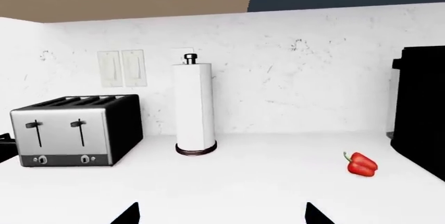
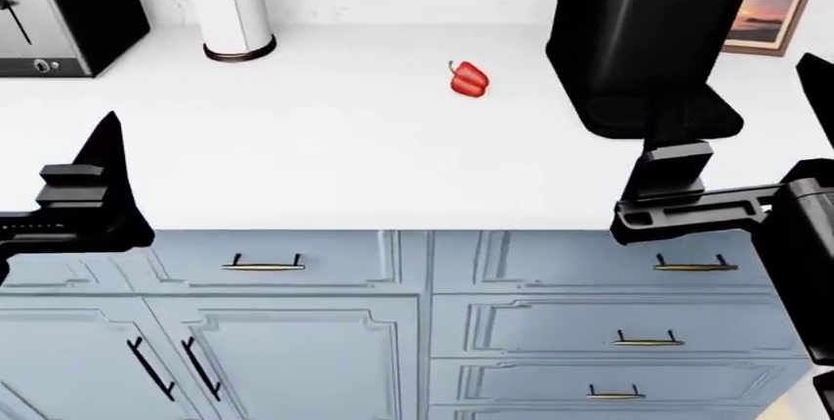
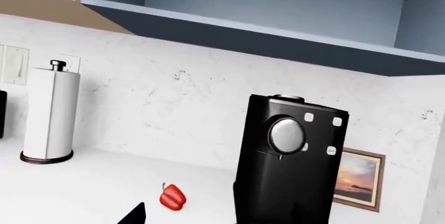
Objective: Pick the bell pepper from the counter and place it in the cabinet.
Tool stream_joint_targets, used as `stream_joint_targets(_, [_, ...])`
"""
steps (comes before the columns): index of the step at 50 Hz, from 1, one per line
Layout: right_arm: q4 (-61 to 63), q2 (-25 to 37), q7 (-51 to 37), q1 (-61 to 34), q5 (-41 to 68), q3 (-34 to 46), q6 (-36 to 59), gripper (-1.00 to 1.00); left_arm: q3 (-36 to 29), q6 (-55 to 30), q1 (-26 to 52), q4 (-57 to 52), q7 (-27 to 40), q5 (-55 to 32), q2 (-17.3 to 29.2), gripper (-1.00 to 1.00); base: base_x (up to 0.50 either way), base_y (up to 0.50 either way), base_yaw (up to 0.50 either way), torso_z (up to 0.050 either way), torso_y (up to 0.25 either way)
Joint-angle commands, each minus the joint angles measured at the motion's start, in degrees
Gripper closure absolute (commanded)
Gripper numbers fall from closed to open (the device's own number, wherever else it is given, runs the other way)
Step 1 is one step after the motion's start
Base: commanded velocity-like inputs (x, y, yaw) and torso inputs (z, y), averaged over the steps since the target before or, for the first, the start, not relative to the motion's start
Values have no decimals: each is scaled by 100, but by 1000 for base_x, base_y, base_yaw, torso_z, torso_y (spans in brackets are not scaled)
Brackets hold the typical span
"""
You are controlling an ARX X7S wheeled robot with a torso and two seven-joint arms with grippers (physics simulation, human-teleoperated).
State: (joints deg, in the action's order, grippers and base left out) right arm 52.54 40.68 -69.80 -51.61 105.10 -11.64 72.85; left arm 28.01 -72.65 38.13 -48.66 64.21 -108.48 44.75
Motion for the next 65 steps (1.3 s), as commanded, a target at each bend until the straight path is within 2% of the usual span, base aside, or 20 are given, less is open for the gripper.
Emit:
stream_joint_targets(1, [7,-16,120,20,-119,-5,8,-100,-30,61,14,-6,11,4,49,-100,445,231,0,0,10])
stream_joint_targets(37, [51,192,-34,-27,-12,120,-169,-100,48,174,-107,-36,-103,97,88,-100,423,175,0,0,1])
stream_joint_targets(65, [9,365,-328,-116,109,343,-310,-100,148,258,-206,-44,-198,130,154,-100,189,13,0,0,1])
